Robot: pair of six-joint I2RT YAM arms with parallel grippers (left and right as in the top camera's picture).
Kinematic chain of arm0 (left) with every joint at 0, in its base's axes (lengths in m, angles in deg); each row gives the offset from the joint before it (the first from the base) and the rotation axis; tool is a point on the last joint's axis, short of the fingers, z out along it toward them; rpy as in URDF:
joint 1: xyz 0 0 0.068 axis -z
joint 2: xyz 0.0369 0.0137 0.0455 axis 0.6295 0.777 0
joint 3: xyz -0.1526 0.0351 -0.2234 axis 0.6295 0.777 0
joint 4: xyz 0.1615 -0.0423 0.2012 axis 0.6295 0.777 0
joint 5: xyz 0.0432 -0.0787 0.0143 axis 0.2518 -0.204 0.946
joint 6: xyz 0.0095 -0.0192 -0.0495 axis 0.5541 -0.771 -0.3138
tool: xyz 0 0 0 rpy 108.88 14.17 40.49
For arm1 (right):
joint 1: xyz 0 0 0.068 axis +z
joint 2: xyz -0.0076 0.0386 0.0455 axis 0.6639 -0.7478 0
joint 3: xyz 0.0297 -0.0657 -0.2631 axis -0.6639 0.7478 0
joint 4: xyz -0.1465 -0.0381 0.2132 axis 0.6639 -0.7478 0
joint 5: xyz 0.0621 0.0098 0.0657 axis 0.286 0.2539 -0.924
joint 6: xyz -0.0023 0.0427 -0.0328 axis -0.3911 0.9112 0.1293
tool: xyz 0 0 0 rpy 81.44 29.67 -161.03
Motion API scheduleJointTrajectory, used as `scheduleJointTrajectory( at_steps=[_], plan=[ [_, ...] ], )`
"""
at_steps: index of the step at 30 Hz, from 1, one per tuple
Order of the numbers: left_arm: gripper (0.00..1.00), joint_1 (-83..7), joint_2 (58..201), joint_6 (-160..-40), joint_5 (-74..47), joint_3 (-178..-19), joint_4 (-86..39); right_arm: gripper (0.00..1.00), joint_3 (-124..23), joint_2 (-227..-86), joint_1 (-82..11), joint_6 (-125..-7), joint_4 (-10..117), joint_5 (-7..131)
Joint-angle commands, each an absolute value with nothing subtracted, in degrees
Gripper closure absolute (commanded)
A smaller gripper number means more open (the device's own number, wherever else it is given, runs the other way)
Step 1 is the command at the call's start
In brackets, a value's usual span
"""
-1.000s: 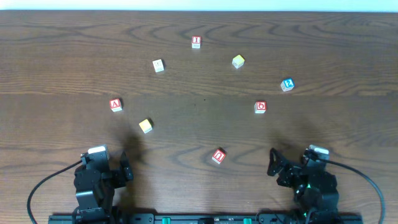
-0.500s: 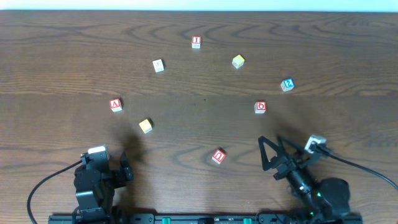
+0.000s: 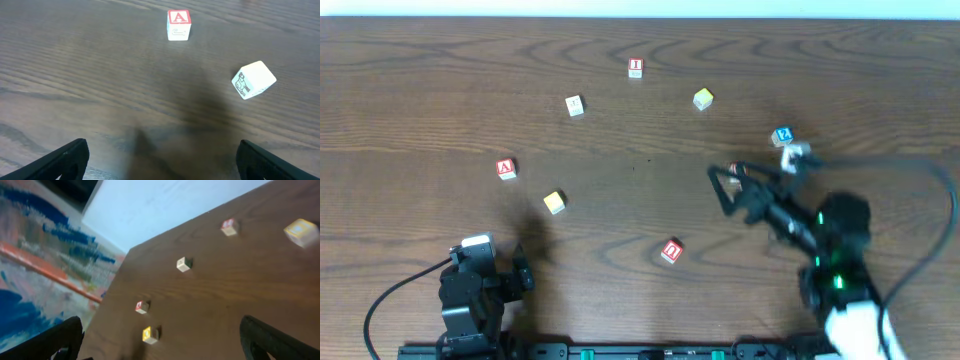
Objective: Spell out Ai2
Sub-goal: 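Reach the right gripper forward to the red 'I' block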
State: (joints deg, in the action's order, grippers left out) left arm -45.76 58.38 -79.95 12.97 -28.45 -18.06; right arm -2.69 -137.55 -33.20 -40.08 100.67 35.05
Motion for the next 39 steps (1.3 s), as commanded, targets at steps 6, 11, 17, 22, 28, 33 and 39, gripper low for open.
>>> scheduleJointTrajectory(
  at_steps=[6,11,17,22,28,33,39],
  plan=[
    [0.05,-45.7,58.1,-79.7,13.0,-27.8,-17.8,0.01,-26.4,-162.4,-27.8,-52.4,98.7,31.0],
    [0.05,-45.7,58.1,-79.7,13.1,-27.8,-17.9,0.01,-41.2,-175.3,-25.5,-58.4,92.4,31.5],
    [0.05,-45.7,58.1,-81.9,12.3,-27.8,-22.1,0.01,-57.1,-187.1,-24.5,-63.8,82.6,34.2],
    [0.05,-45.7,58.1,-90.0,7.2,-27.8,-23.2,0.01,-71.4,-196.5,-23.9,-69.2,72.0,38.9],
    [0.05,-45.8,58.1,-98.0,5.8,-27.8,-27.4,0.01,-86.9,-206.6,-23.6,-71.8,65.0,40.9],
    [0.05,-45.7,58.1,-98.0,6.4,-27.8,-30.0,0.01,-92.8,-211.8,-22.4,-74.3,60.5,43.0],
    [0.05,-45.7,58.1,-100.1,6.8,-27.8,-36.1,0.01,-93.0,-213.1,-20.9,-79.4,60.4,45.0]
  ],
)
